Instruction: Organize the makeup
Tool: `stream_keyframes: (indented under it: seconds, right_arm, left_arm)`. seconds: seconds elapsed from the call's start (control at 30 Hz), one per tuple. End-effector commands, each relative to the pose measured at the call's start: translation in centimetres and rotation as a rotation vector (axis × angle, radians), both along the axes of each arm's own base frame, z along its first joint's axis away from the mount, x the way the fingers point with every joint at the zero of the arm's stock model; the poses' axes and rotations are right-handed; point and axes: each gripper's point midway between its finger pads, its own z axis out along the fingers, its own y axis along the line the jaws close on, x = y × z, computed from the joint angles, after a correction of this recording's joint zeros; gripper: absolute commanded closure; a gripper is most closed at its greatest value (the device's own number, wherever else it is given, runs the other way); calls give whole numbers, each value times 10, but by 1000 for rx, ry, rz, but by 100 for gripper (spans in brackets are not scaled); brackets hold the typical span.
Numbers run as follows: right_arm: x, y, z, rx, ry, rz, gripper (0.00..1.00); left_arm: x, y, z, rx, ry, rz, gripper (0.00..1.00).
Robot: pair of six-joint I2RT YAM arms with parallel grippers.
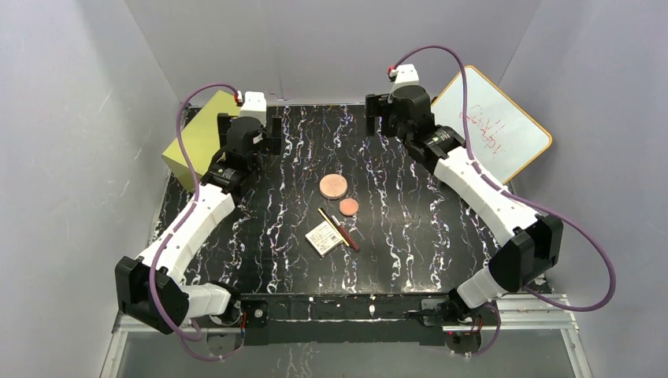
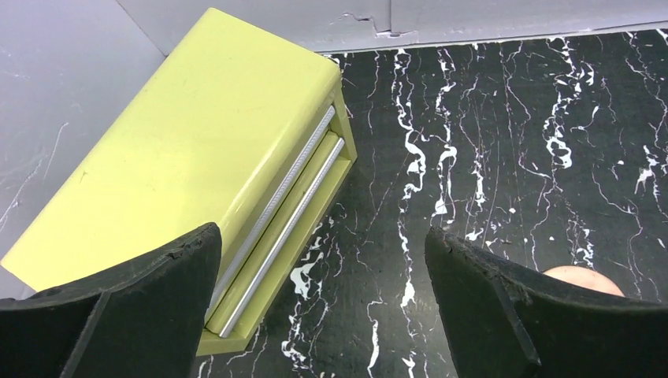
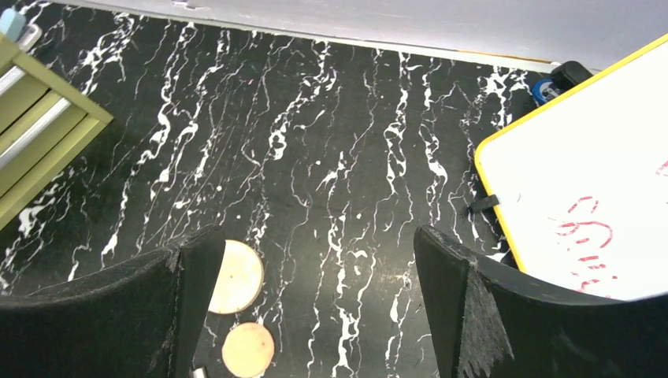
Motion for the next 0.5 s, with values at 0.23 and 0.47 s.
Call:
stream_keyframes:
  seconds: [0.23, 0.47]
  right_arm:
    - [1, -12, 28, -17, -94, -32, 1]
    - [0, -10, 22, -22, -63, -28, 1]
  left_arm:
    - [-1, 11, 22, 17, -41, 62, 1]
    - [-22, 52, 50, 6, -86, 311, 1]
